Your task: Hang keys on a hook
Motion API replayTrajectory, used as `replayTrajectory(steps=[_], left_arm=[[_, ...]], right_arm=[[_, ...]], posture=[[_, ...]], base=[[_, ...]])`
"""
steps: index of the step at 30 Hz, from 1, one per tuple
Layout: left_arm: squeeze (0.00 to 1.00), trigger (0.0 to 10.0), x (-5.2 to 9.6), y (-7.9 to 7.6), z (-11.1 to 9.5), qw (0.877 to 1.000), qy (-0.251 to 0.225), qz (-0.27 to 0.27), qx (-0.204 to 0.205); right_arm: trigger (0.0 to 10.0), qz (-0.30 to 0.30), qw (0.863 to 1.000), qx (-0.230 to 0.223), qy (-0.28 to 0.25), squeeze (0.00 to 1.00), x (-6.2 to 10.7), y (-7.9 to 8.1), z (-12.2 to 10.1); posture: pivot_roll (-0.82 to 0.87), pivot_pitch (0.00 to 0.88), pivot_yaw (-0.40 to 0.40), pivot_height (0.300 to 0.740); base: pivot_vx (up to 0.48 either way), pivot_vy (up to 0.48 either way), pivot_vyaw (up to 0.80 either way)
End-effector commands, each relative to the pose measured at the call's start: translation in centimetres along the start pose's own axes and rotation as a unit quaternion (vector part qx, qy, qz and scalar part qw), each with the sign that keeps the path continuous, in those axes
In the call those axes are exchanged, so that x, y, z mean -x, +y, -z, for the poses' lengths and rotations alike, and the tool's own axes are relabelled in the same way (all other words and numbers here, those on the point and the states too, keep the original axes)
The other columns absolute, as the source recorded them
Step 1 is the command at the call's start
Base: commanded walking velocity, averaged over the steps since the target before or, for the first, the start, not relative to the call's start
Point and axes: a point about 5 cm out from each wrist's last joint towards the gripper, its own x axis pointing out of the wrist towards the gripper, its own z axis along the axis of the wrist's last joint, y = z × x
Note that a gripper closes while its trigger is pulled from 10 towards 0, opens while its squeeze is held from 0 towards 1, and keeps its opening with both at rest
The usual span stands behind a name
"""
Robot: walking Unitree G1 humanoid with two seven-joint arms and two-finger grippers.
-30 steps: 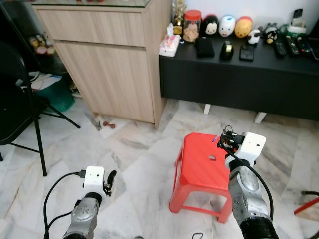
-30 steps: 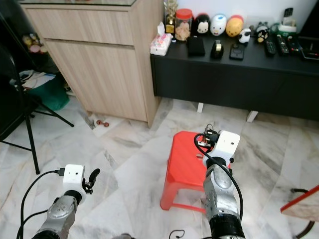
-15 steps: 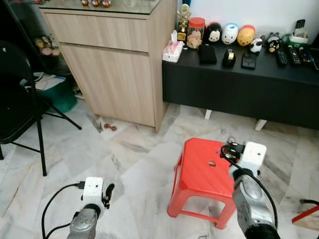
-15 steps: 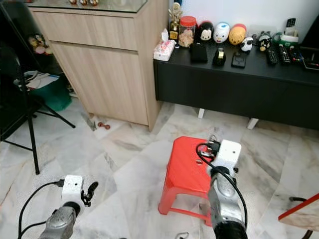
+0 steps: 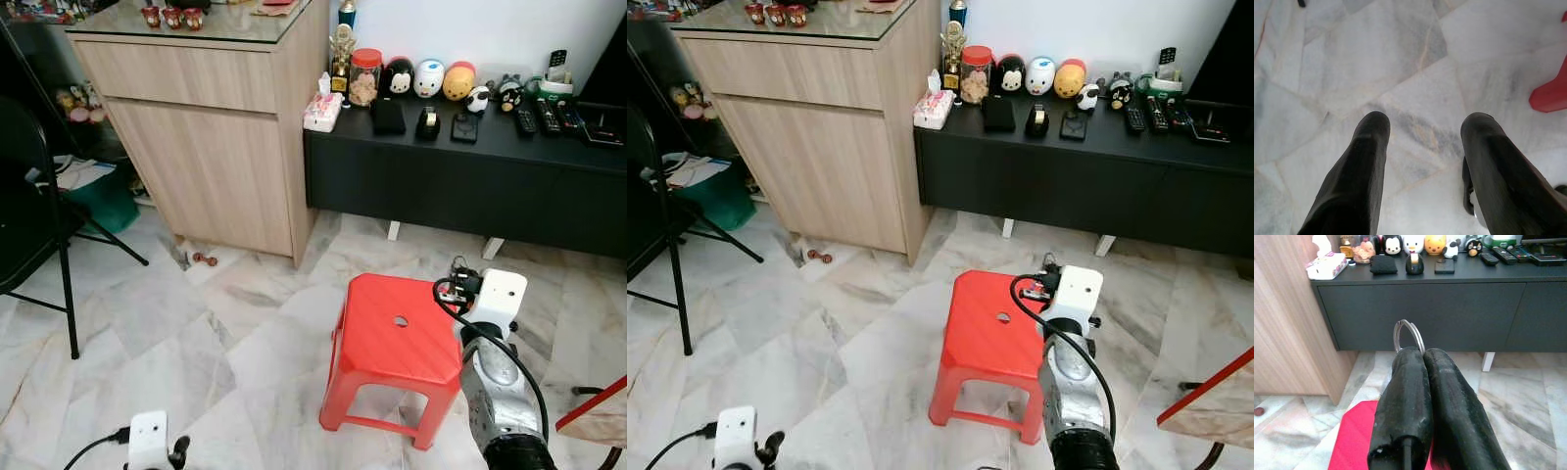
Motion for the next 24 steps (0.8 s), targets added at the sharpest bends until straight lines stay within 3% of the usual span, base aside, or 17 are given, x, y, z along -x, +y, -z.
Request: replayTrajectory(steps=[1,4,9,13,20,22,23,24], left_arm=[[0.00,10.0,0.2,0.1,0.8,1.000,0.017,-0.004,-0.002],[0.00,10.0,0.2,0.0,0.8,1.000,0.017,0.001,-0.002],[0.00,10.0,0.3,0.0,1.0,1.000,0.022,0.001,-0.001],[0.00,10.0,0.3,-0.1,1.0,1.000,0.022,0.003,-0.002],[0.00,10.0,0.2,-0.4,1.0,1.000,0.026,0.012,0.001],[0.00,10.0,0.2,-0.6,1.1,0.999,0.028,0.016,-0.001],[0.00,10.0,0.2,-0.6,1.1,0.999,0.028,0.016,-0.001],[0.00,10.0,0.2,-0.6,1.0,0.999,0.028,0.017,-0.001]], right_arm=[[10.0,0.008,1.000,0.005,-0.006,0.00,-0.1,-0.2,-0.2],[10.0,0.031,0.999,-0.010,0.017,0.00,0.3,-0.8,0.8],[10.0,0.119,0.986,-0.017,0.116,0.00,1.7,-3.3,4.4],[10.0,0.125,0.980,-0.019,0.151,0.00,2.4,-3.9,5.9],[10.0,0.041,0.965,0.045,0.255,0.00,4.4,-3.2,10.0],[10.0,0.015,0.953,0.087,0.289,0.00,5.6,-2.9,11.4],[10.0,0.015,0.953,0.087,0.289,0.00,5.6,-2.9,11.4],[10.0,0.027,0.942,0.077,0.326,0.00,6.6,-3.2,12.5]], posture=[[0.05,0.034,-0.003,0.740],[0.05,0.028,-0.002,0.740],[0.04,0.013,0.005,0.740],[0.04,0.009,0.006,0.740],[0.03,0.002,0.012,0.740],[0.04,0.005,0.012,0.740],[0.04,0.005,0.012,0.740],[0.04,0.014,0.011,0.740]], base=[[0.000,0.000,0.00],[0.000,0.000,0.00],[0.000,0.000,0.00],[0.000,0.000,0.00],[0.000,0.000,0.00],[0.000,0.000,0.00],[0.000,0.000,0.00],[0.000,0.000,0.00]])
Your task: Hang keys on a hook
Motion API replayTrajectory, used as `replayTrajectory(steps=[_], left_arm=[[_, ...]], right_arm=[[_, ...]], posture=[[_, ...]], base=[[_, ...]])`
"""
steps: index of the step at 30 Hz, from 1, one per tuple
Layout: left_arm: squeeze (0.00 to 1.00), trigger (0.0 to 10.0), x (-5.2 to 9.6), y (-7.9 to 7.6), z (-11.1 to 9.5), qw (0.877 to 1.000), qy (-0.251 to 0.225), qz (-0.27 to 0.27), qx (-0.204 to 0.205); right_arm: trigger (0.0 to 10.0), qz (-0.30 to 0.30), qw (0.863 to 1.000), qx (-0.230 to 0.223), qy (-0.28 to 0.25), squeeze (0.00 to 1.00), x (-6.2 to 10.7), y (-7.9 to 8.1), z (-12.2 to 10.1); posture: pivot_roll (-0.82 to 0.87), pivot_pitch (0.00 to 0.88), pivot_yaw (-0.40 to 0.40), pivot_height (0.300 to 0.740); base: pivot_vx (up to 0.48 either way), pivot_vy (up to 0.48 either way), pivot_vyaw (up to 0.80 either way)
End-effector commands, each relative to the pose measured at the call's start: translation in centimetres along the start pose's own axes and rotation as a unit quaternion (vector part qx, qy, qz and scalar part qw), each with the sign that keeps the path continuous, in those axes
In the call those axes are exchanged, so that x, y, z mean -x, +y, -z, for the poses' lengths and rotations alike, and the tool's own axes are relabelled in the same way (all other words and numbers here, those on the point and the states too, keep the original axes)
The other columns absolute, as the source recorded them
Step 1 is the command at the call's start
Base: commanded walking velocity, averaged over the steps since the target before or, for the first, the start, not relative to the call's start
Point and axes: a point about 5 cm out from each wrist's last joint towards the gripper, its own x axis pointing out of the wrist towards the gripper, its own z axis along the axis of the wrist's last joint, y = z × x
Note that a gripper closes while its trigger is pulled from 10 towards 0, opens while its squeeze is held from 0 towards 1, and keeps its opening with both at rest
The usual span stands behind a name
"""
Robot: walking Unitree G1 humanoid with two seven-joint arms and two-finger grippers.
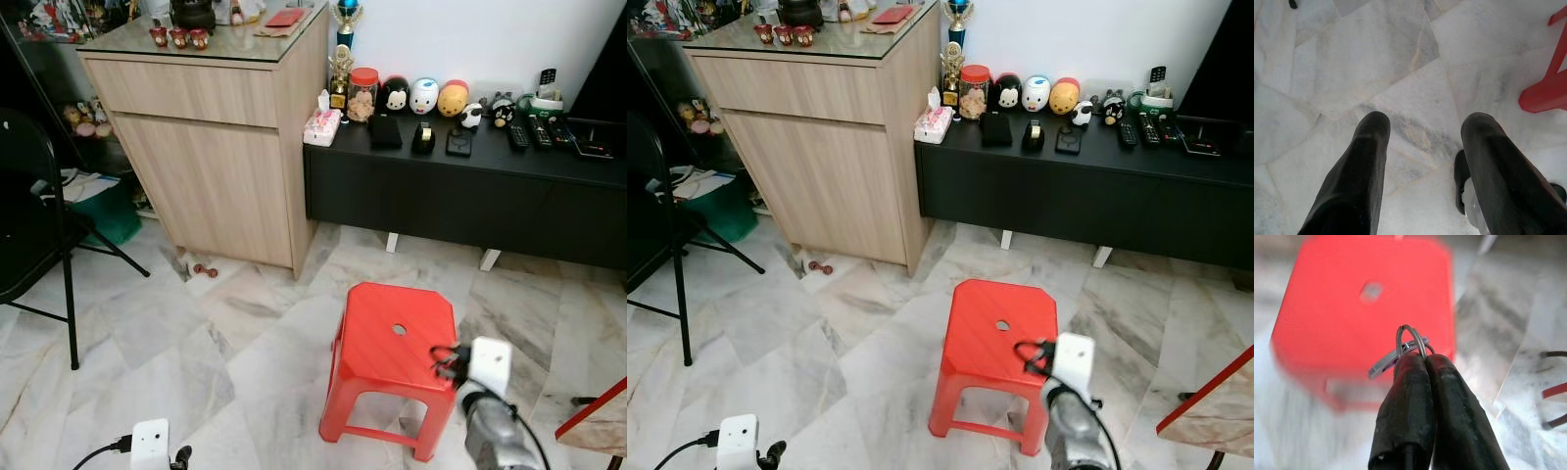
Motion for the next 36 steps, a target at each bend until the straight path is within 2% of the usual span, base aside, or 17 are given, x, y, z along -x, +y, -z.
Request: replayTrajectory(steps=[1,4,6,13,17,23,27,33,36], left_arm=[[0.00,10.0,0.1,0.1,0.4,1.000,0.012,0.003,-0.004],[0.00,10.0,0.0,-0.1,0.2,1.000,0.009,0.005,-0.006],[0.00,10.0,0.0,-0.1,0.2,1.000,0.008,0.006,-0.005],[0.00,10.0,0.0,-0.1,0.2,1.000,0.010,0.005,-0.001],[0.00,10.0,0.0,-0.2,0.3,1.000,0.013,0.007,0.000],[0.00,10.0,0.0,-0.5,0.2,1.000,0.010,0.011,0.000],[0.00,10.0,-0.1,-0.5,0.1,1.000,0.009,0.013,-0.001],[0.00,10.0,0.0,-0.5,0.3,1.000,0.010,0.014,0.000],[0.00,10.0,0.0,-0.6,0.2,1.000,0.008,0.016,0.001]], right_arm=[[10.0,0.006,0.999,-0.012,0.043,0.00,0.2,-0.2,1.6],[10.0,0.015,0.996,-0.014,0.084,0.00,0.6,-0.5,3.3],[10.0,0.024,0.995,-0.029,0.097,0.00,0.8,-0.8,4.0],[10.0,0.021,0.990,-0.031,0.134,0.00,1.4,-1.2,5.8],[10.0,0.028,0.989,-0.042,0.139,0.00,1.7,-1.9,6.5],[10.0,0.030,0.988,-0.065,0.138,0.00,2.0,-2.6,7.1],[10.0,0.021,0.988,-0.052,0.141,0.00,2.2,-2.7,7.4],[10.0,0.032,0.987,-0.067,0.143,0.00,2.3,-3.1,7.6],[10.0,0.036,0.986,-0.079,0.145,0.00,2.4,-3.3,7.8]], posture=[[0.04,0.021,0.011,0.740],[0.04,0.032,0.013,0.740],[0.05,0.041,0.013,0.740],[0.05,0.055,0.017,0.740],[0.05,0.058,0.018,0.740],[0.05,0.062,0.016,0.740],[0.05,0.064,0.016,0.740],[0.05,0.066,0.012,0.740],[0.05,0.066,0.014,0.740]], base=[[0.000,0.000,0.00],[0.000,0.000,0.00],[0.000,0.000,0.00],[0.000,0.000,-0.20],[0.000,-0.136,-0.72],[0.000,-0.386,0.00],[0.000,-0.391,0.00],[0.000,-0.392,0.00],[0.000,-0.395,-0.74]])
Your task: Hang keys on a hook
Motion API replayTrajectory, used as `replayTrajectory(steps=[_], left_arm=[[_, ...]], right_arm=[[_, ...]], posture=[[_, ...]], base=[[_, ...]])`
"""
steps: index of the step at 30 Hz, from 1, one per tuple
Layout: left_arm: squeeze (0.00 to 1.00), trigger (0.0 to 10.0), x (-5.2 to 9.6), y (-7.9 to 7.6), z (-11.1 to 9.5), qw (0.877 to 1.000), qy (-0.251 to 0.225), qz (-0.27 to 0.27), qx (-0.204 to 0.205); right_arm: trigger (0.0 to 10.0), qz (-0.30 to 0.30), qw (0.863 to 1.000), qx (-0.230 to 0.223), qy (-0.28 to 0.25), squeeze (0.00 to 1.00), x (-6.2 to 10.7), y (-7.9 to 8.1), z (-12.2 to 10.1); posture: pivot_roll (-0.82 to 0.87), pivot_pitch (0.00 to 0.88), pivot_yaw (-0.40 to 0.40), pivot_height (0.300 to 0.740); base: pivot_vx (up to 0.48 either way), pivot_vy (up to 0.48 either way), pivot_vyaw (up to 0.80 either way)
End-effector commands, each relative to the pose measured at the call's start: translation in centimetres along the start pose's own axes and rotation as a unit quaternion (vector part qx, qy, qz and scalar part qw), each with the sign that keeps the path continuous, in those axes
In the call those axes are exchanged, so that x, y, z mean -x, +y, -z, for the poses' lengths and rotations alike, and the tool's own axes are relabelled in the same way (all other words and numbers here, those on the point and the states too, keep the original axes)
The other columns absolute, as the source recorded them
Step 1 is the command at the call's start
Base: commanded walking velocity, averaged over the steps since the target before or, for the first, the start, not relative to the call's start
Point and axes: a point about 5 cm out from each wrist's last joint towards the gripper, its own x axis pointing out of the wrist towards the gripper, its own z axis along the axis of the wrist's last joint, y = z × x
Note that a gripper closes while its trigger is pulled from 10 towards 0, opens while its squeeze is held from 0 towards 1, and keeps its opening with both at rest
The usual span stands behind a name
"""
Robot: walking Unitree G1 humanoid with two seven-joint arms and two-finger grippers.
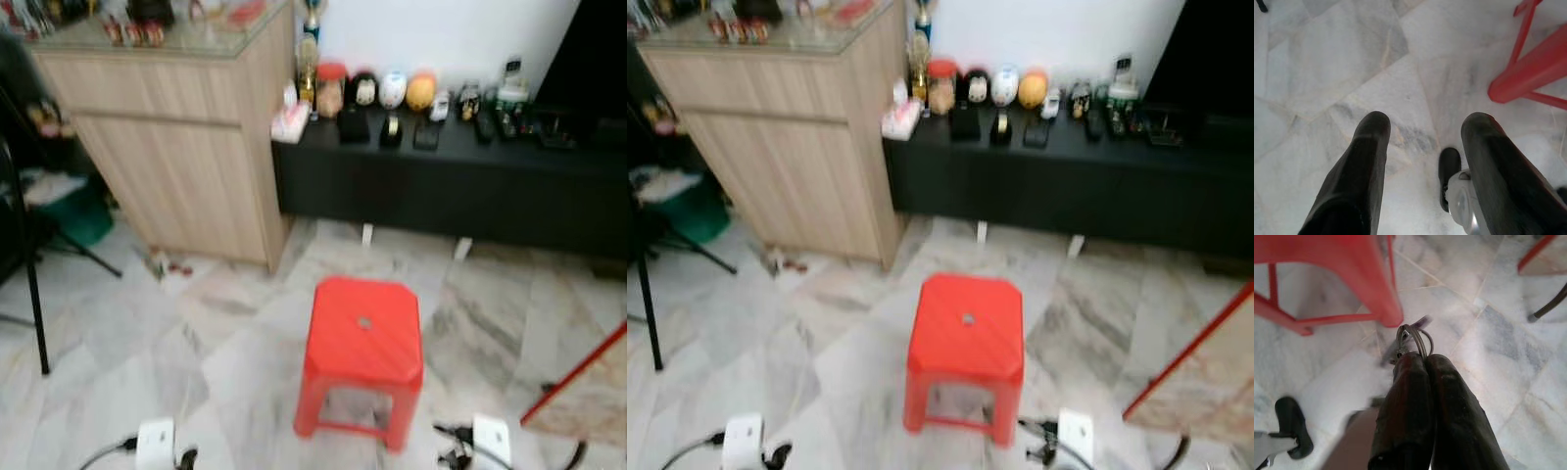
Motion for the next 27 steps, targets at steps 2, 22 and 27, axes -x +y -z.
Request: replayTrajectory(steps=[2,22,27], left_arm=[[0.00,10.0,0.0,-0.7,0.4,1.000,0.010,0.011,0.001],[0.00,10.0,-0.1,-0.9,0.0,1.000,0.007,0.018,0.000],[0.00,10.0,-0.1,-0.8,0.1,1.000,0.008,0.019,-0.003]], right_arm=[[10.0,0.017,1.000,-0.017,0.012,0.00,0.2,-1.1,0.9],[10.0,0.019,0.999,-0.037,-0.024,0.00,-0.4,-0.4,-3.6],[10.0,0.020,0.998,-0.046,-0.039,0.00,-0.5,-0.6,-5.2]], posture=[[0.04,0.067,0.015,0.740],[0.05,0.049,0.009,0.740],[0.05,0.036,0.015,0.740]], base=[[0.000,-0.405,-0.78],[0.000,-0.414,-0.23],[0.000,-0.421,0.00]])
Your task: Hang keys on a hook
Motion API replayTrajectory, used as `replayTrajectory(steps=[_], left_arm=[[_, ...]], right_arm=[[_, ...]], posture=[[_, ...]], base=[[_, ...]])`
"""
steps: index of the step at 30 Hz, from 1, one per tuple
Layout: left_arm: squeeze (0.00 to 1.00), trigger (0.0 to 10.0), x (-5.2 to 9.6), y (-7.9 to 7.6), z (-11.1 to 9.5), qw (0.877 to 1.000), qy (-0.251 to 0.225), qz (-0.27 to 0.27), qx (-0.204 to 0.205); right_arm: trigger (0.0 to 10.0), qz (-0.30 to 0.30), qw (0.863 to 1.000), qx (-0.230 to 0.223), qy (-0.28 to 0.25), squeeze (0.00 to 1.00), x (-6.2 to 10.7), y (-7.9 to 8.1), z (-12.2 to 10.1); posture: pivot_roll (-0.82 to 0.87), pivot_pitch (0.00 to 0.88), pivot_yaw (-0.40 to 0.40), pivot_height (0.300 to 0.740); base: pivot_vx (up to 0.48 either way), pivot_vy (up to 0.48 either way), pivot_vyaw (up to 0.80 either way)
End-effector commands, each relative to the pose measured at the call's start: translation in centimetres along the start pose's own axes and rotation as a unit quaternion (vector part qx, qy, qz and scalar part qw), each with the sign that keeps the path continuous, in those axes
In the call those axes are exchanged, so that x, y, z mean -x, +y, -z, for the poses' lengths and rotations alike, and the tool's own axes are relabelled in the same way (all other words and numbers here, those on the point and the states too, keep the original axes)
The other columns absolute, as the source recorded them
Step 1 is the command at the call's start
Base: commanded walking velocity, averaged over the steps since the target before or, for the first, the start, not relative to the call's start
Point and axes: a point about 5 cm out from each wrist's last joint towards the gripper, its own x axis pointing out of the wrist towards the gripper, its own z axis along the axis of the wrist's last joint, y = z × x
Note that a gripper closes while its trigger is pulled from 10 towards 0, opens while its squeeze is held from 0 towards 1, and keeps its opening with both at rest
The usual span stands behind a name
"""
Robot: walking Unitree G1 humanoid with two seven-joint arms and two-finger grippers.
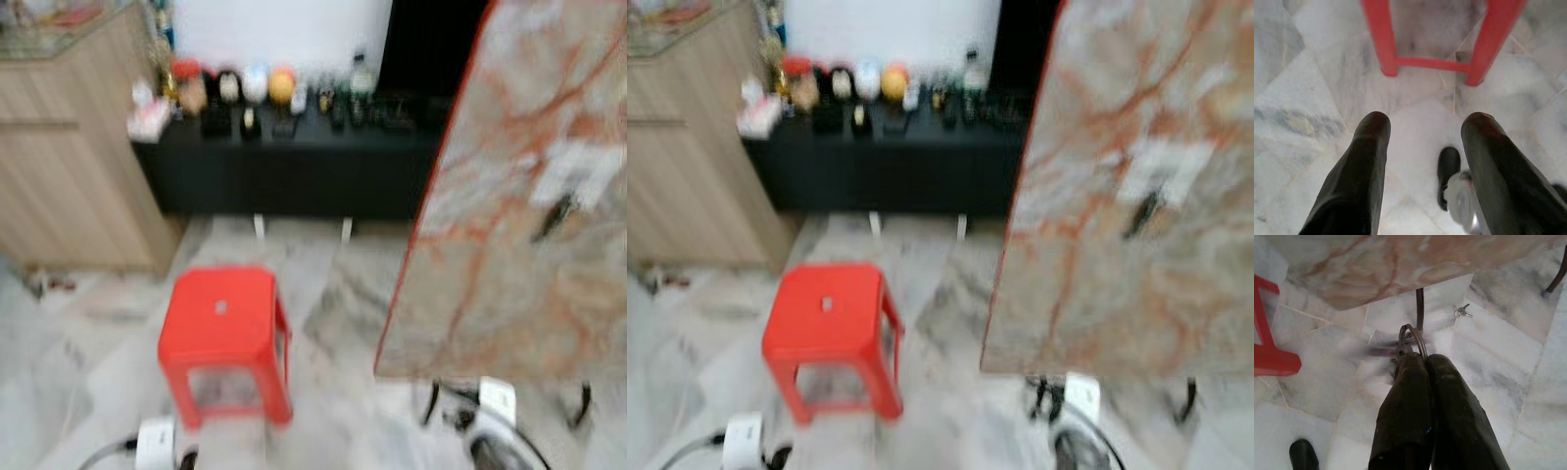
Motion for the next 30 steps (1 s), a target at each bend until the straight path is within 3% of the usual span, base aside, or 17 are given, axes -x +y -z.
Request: replayTrajectory(steps=[1,24,30], left_arm=[[0.00,10.0,0.1,-0.3,0.5,1.000,0.009,0.007,-0.002],[0.00,10.0,0.1,-0.1,0.4,1.000,0.009,0.008,-0.007],[0.00,10.0,0.2,-0.1,0.6,1.000,0.010,0.007,-0.001]], right_arm=[[10.0,0.012,1.000,-0.006,0.004,0.00,0.0,-1.0,-0.4],[10.0,0.012,0.999,-0.019,-0.033,0.00,-0.2,-0.6,-2.3],[10.0,0.020,0.998,-0.019,-0.061,0.00,-0.2,-0.9,-3.9]], posture=[[0.05,0.035,0.015,0.740],[0.04,0.022,0.027,0.740],[0.04,0.019,0.025,0.740]], base=[[0.000,-0.428,0.00],[0.000,-0.433,0.00],[0.000,0.000,0.00]])
